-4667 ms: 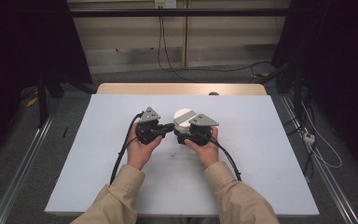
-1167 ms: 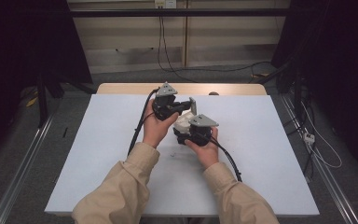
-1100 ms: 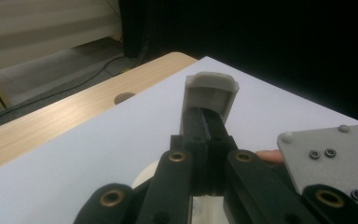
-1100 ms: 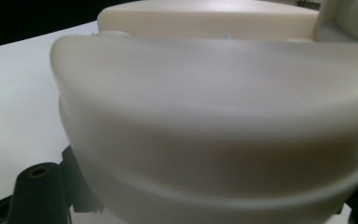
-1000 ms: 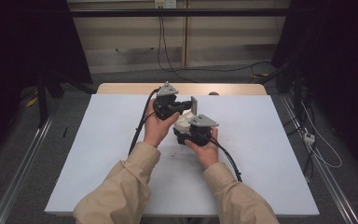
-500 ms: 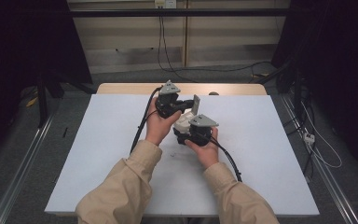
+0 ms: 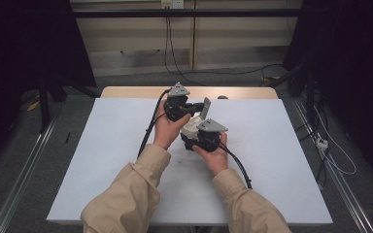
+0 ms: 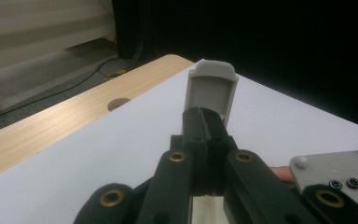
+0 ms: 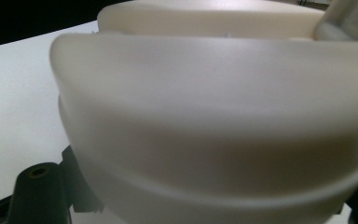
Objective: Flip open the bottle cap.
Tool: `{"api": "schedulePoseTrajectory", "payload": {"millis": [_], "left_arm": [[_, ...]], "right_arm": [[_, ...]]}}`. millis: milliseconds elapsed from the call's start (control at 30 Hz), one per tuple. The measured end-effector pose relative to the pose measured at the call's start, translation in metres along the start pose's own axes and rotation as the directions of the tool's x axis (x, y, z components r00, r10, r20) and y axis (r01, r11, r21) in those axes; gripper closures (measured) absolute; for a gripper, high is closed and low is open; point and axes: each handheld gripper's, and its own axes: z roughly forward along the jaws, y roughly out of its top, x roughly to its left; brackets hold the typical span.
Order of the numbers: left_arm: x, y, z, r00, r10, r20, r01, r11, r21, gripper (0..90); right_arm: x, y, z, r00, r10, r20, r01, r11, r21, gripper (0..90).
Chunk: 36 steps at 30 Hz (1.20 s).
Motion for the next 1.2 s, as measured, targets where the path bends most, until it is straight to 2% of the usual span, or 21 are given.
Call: {"api": "schedulePoseTrajectory", "payload": {"millis": [133, 433, 567, 733, 800, 900, 1200], "left_arm": [[0.000, 0.002, 0.001, 1.0000, 0.007, 0.003, -0.007, 1.0000, 0.001, 90.0], [0.003, -0.001, 0.008, 0.9999, -0.004, 0.014, 0.004, 1.0000, 0.008, 90.0], [0.003, -0.001, 0.011, 0.9999, 0.007, 0.013, -0.007, 0.9999, 0.011, 90.0], [0.003, -0.002, 0.014, 0.9998, 0.012, 0.017, -0.012, 0.9997, 0.019, 90.0], [0.004, -0.004, 0.016, 0.9998, 0.014, 0.016, -0.014, 0.9992, 0.037, 90.0], [0.006, -0.005, 0.018, 0.9998, 0.000, 0.022, 0.000, 0.9997, 0.026, 90.0], [0.006, -0.005, 0.020, 0.9997, 0.006, 0.023, -0.007, 0.9995, 0.032, 90.0]], "right_arm": [[0.000, 0.000, 0.000, 1.0000, 0.000, 0.000, 0.000, 1.000, 0.000, 18.8], [0.000, 0.000, 0.000, 1.0000, 0.000, 0.000, 0.000, 1.000, 0.003, 18.9], [0.000, 0.000, 0.000, 1.0000, 0.000, -0.001, 0.000, 1.000, 0.002, 18.9], [0.000, 0.000, 0.000, 1.0000, -0.001, -0.001, 0.001, 1.000, 0.002, 18.8], [0.001, 0.000, 0.000, 1.0000, -0.002, -0.001, 0.002, 1.000, 0.004, 18.9], [-0.001, 0.000, 0.000, 1.0000, 0.001, -0.004, -0.001, 1.000, 0.001, 18.9], [0.000, 0.000, 0.000, 1.0000, -0.001, -0.003, 0.001, 1.000, 0.003, 18.9]]}}
